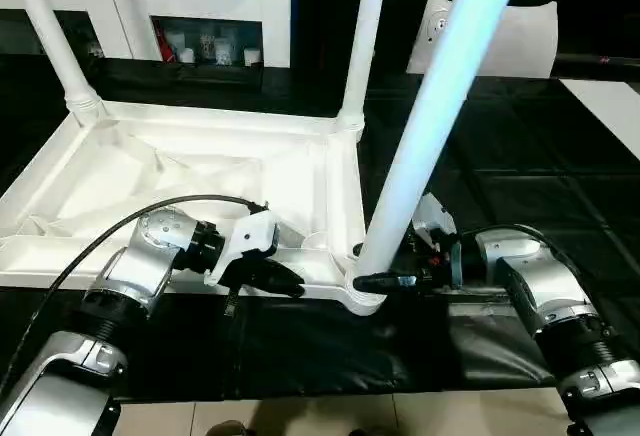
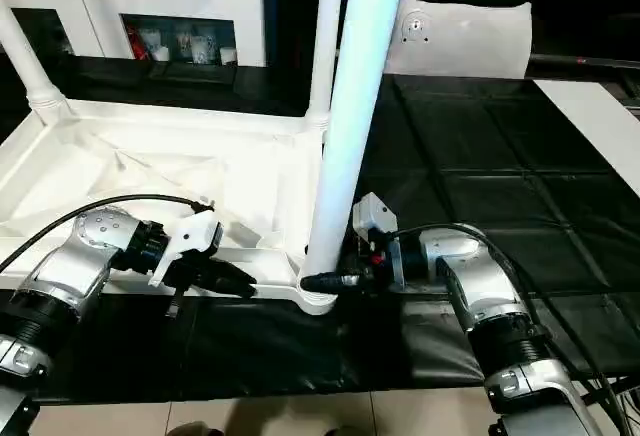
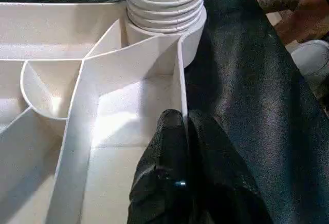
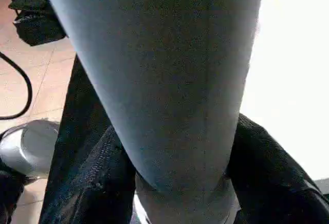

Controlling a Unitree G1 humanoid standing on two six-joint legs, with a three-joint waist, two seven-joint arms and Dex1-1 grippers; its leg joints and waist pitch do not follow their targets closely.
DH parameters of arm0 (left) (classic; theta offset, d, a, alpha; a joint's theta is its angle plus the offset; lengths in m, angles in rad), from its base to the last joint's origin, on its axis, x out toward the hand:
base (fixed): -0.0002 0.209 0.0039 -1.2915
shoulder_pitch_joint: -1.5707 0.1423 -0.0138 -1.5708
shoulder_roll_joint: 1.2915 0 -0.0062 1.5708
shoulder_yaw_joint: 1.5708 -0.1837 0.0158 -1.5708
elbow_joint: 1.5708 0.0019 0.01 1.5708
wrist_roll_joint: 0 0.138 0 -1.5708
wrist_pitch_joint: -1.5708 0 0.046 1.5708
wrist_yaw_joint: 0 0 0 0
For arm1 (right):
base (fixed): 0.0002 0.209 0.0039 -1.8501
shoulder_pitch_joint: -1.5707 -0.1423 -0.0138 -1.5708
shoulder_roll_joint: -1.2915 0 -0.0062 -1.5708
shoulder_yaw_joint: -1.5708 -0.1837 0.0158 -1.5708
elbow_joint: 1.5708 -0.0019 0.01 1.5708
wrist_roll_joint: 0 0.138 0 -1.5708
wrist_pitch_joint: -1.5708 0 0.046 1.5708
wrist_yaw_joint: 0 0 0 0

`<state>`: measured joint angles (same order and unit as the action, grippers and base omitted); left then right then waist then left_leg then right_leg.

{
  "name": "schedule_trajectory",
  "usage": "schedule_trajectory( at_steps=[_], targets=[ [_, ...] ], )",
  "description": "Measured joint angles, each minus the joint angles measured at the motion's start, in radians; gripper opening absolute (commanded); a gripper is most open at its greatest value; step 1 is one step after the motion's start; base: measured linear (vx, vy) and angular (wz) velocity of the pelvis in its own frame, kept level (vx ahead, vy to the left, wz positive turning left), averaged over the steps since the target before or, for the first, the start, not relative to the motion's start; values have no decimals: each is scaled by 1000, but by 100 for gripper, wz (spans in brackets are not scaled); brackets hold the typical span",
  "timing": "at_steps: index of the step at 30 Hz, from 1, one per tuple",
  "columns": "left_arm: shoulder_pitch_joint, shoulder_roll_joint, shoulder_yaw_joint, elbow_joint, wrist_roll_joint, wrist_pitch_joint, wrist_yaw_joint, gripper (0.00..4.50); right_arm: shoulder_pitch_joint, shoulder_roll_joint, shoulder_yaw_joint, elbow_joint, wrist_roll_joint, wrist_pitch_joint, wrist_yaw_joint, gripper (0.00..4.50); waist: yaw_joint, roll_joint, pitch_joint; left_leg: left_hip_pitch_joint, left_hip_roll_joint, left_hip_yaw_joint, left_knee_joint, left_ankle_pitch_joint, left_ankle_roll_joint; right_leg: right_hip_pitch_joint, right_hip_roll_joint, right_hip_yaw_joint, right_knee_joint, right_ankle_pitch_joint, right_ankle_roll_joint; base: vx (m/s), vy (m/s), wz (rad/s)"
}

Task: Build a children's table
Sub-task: Rotate leg to tighten

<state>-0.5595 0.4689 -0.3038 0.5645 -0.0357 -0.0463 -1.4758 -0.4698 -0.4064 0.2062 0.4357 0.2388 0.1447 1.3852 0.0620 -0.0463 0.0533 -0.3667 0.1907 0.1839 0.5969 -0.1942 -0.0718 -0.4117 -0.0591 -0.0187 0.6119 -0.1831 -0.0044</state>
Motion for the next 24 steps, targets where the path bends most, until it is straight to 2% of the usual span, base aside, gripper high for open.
schedule_trajectory(
  at_steps=[6, 8, 10, 12, 15, 17, 20, 24],
  targets=[
    [0, -19, 5, -1, 4, 26, 50, 0, 40, 16, -18, -43, -2, 19, -75, 209, 3, 0, 0, 6, 0, 0, 0, 0, 0, 6, 0, 0, 0, 0, 0, 0, 0, 0],
    [1, -41, 31, -3, 15, 89, 137, 0, 53, 69, -55, -34, -23, 19, -210, 208, -6, 0, 0, 13, -1, 0, 0, 0, 0, 10, 0, 1, 0, -2, 3, 0, 0, 0],
    [1, -60, 48, -3, 21, 129, 195, 0, 53, 103, -77, -24, -41, 19, -307, 203, -14, 0, 0, 12, -1, 0, 0, 0, 0, 10, 0, 1, -1, -3, 4, 0, 0, 0],
    [0, -86, 64, -6, 30, 179, 260, 0, 49, 151, -105, 0, -50, 23, -423, 200, -30, 0, 0, 14, -1, 0, 0, 0, 0, 10, -1, 1, -2, -3, 5, 0, 0, 0],
    [-17, -152, 75, -10, 55, 257, 402, 0, 25, 233, -164, 39, -73, 44, -636, 199, -49, 0, 0, 14, -2, 0, 2, 0, 0, 9, -1, 1, -3, -3, 5, 0, 0, 0],
    [-25, -192, 81, -9, 65, 289, 474, 0, 9, 265, -184, 54, -85, 57, -737, 198, -58, 0, 0, 13, -3, 0, 2, 0, 0, 8, -1, 2, -4, -3, 5, 0, 0, 0],
    [-44, -270, 104, 3, 89, 337, 622, 0, -42, 354, -232, 100, -131, 72, -965, 198, -62, 1, 0, 10, -3, 0, 2, 0, 0, 5, -1, 2, -4, -3, 5, 0, 0, 0],
    [-63, -343, 112, 25, 105, 350, 744, 0, -90, 403, -267, 143, -160, 73, -1138, 198, -60, 1, 0, 7, -4, 0, 2, 0, 0, 4, -1, 3, -5, -3, 5, 0, 0, 0]
  ],
)
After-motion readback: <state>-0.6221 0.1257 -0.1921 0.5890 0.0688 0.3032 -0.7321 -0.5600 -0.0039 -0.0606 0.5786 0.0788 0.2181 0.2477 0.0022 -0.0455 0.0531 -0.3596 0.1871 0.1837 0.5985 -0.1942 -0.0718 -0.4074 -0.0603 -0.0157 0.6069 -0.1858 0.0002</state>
